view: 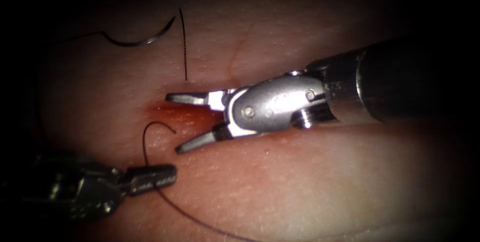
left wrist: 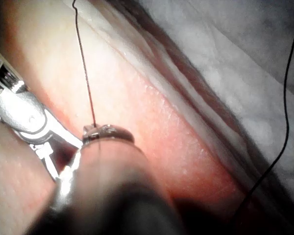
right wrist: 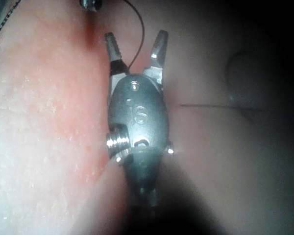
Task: Wound Closure
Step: Use the right gripper to grasp the suture and regrasp with the right for a longer length
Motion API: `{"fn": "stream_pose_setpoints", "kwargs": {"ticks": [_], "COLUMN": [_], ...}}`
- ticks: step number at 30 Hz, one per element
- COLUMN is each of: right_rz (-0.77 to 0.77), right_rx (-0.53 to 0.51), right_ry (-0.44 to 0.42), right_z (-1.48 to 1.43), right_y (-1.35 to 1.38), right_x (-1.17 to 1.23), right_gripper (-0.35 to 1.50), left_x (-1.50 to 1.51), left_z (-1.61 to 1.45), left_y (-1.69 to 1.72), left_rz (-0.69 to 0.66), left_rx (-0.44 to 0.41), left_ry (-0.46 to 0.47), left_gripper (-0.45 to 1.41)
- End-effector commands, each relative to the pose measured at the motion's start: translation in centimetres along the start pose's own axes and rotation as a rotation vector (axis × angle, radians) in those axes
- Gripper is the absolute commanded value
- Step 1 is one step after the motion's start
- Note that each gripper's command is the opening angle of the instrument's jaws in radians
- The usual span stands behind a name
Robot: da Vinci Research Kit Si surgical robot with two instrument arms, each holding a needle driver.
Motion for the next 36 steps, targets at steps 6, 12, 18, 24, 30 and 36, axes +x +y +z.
{"fn": "stream_pose_setpoints", "kwargs": {"ticks": [6,12,18,24,30,36], "right_rz": [-0.044,-0.052,-0.067,-0.068,-0.072,-0.061], "right_rx": [-0.001,0.008,0.071,0.048,0.015,-0.011], "right_ry": [0.029,0.083,0.106,0.083,0.032,-0.037], "right_z": [0.22,0.35,0.37,0.33,0.31,0.39], "right_y": [-0.03,0.0,-0.04,0.04,0.16,0.33], "right_x": [0.05,0.2,0.17,0.13,0.01,-0.27], "right_gripper": [1.05,0.95,-0.35,-0.35,-0.35,-0.35], "left_x": [-0.04,-0.05,-0.06,-0.06,-0.04,0.07], "left_z": [0.12,0.12,0.11,0.1,0.13,0.22], "left_y": [-0.04,-0.03,-0.03,-0.04,-0.06,-0.08], "left_rz": [0.016,0.018,0.019,0.018,-0.06,-0.076], "left_rx": [0.002,-0.007,-0.007,-0.007,0.087,0.173], "left_ry": [0.004,0.003,0.004,0.001,0.002,-0.007], "left_gripper": [-0.45,-0.45,-0.45,0.02,1.05,1.18]}}
